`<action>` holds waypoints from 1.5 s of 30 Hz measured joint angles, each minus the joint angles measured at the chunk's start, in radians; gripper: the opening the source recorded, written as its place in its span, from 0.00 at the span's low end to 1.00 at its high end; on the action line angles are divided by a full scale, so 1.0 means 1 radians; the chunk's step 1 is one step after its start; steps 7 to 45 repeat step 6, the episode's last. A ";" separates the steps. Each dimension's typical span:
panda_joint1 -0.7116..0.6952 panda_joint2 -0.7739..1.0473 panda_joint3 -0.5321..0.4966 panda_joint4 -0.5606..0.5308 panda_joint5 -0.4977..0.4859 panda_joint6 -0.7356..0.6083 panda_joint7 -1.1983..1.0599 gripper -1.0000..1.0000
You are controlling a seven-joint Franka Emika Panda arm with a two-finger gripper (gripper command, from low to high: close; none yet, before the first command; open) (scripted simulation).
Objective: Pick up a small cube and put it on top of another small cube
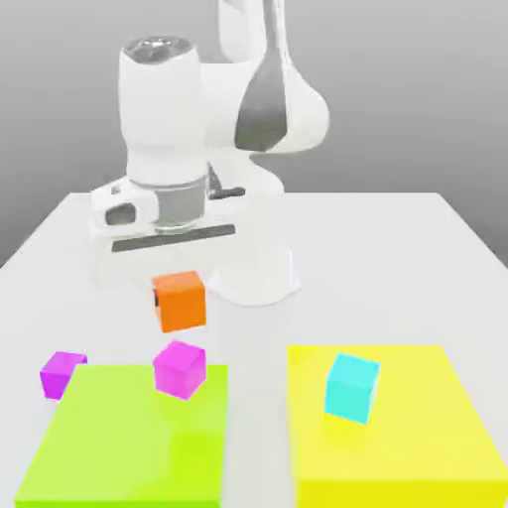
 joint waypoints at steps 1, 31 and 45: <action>0.005 0.035 -0.006 -0.006 0.009 0.040 -0.008 0.00; 0.010 0.094 -0.013 -0.016 0.025 0.109 -0.022 1.00; 0.010 0.094 -0.013 -0.016 0.025 0.109 -0.022 1.00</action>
